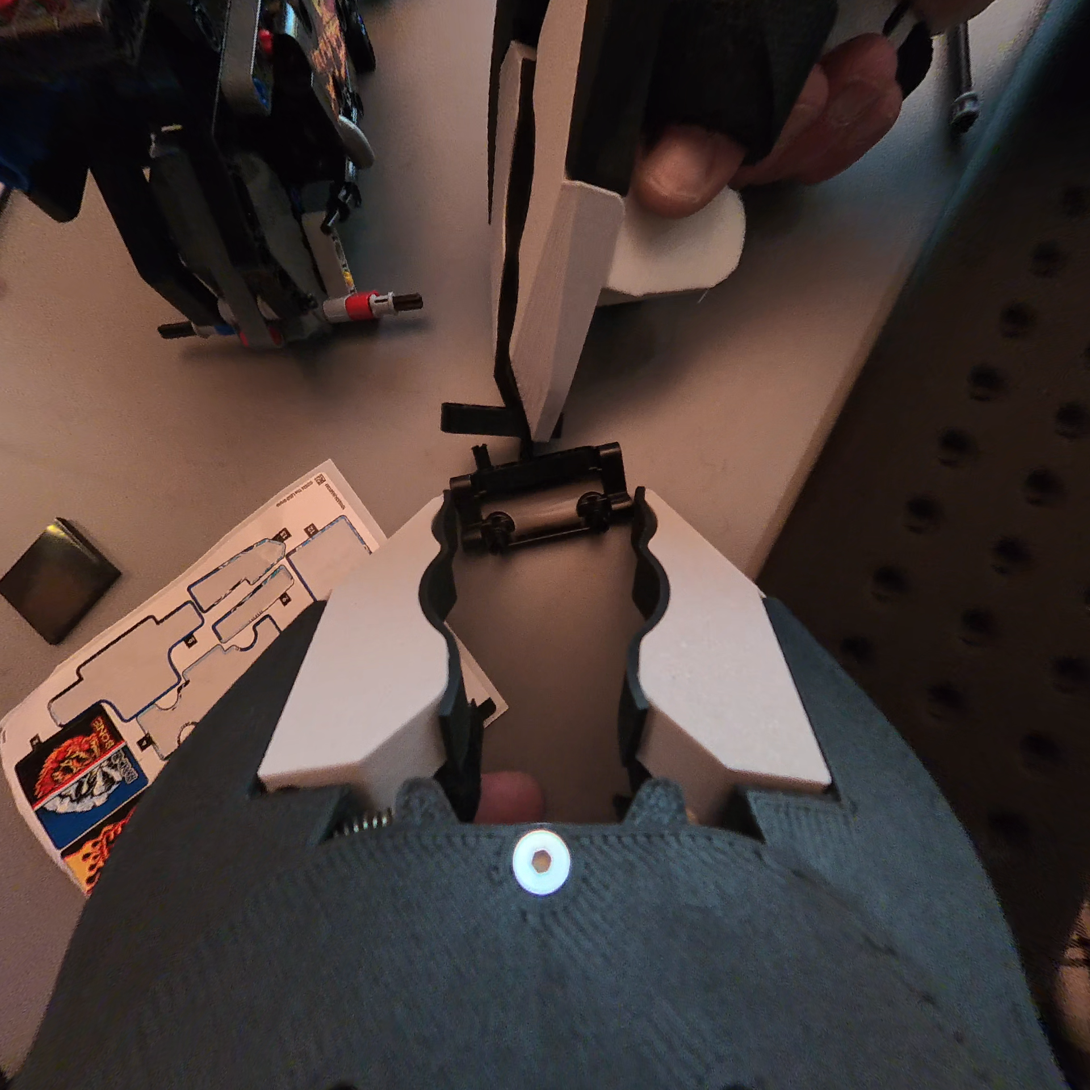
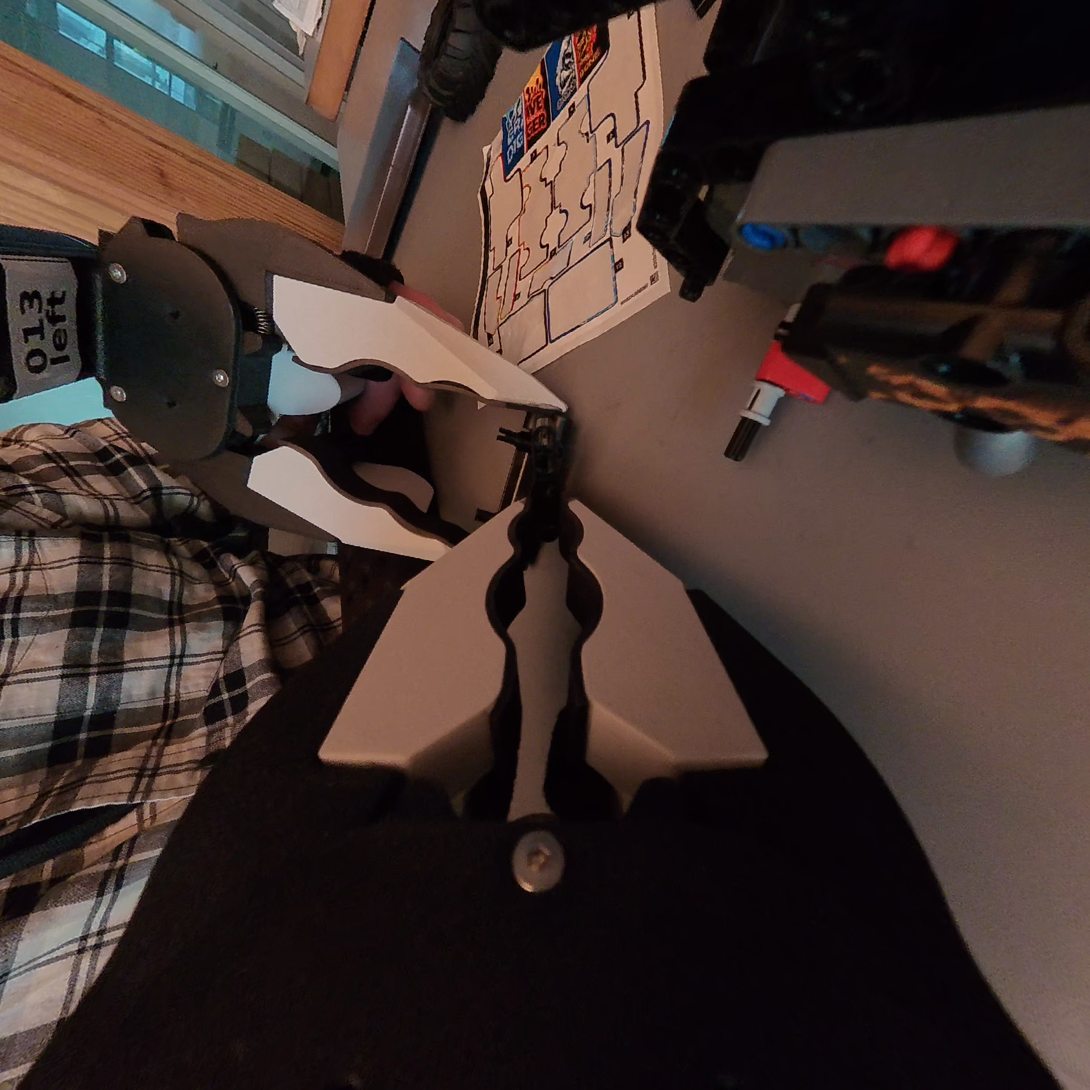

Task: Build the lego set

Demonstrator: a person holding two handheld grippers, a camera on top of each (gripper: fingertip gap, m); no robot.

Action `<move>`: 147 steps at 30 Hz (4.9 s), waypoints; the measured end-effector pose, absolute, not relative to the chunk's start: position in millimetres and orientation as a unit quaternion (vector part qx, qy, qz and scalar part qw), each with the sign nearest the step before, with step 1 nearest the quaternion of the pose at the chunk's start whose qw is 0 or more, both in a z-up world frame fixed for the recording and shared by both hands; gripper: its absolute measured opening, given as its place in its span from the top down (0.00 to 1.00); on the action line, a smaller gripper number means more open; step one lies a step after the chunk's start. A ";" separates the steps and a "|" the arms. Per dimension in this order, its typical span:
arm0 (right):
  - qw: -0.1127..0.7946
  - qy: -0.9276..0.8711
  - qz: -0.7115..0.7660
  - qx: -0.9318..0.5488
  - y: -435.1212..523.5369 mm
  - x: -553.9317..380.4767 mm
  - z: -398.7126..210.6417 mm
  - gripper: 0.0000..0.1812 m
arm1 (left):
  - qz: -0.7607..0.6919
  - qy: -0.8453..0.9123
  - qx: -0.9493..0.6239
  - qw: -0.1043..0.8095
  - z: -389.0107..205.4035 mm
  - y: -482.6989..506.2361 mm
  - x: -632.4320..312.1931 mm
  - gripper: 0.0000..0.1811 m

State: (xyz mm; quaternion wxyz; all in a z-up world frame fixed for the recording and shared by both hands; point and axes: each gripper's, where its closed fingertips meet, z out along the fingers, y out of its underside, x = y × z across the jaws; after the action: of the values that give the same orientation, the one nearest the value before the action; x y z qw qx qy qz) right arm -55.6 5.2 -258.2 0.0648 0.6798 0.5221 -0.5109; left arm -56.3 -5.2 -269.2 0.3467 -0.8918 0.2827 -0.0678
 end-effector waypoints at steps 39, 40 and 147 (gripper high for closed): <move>0.054 0.568 -0.486 0.662 2.0 -57.6 -256.1 0.97 | -0.065 0.315 -0.863 0.390 -266.6 -1.4 -54.2 0.68; 0.054 0.559 -0.491 0.665 2.8 -59.2 -256.5 0.96 | -0.060 0.319 -0.861 0.392 -266.0 -1.4 -53.9 0.68; -0.314 0.435 -0.635 0.556 30.7 -64.3 -140.0 0.98 | -0.359 0.093 -0.732 0.571 -158.6 31.5 -55.8 0.93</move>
State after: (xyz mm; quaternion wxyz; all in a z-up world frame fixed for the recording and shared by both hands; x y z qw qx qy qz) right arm -64.3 30.7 -140.0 -0.3141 0.5556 0.4350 -0.6352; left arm -55.8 31.5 -158.6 0.5712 -0.7323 0.0932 -0.3589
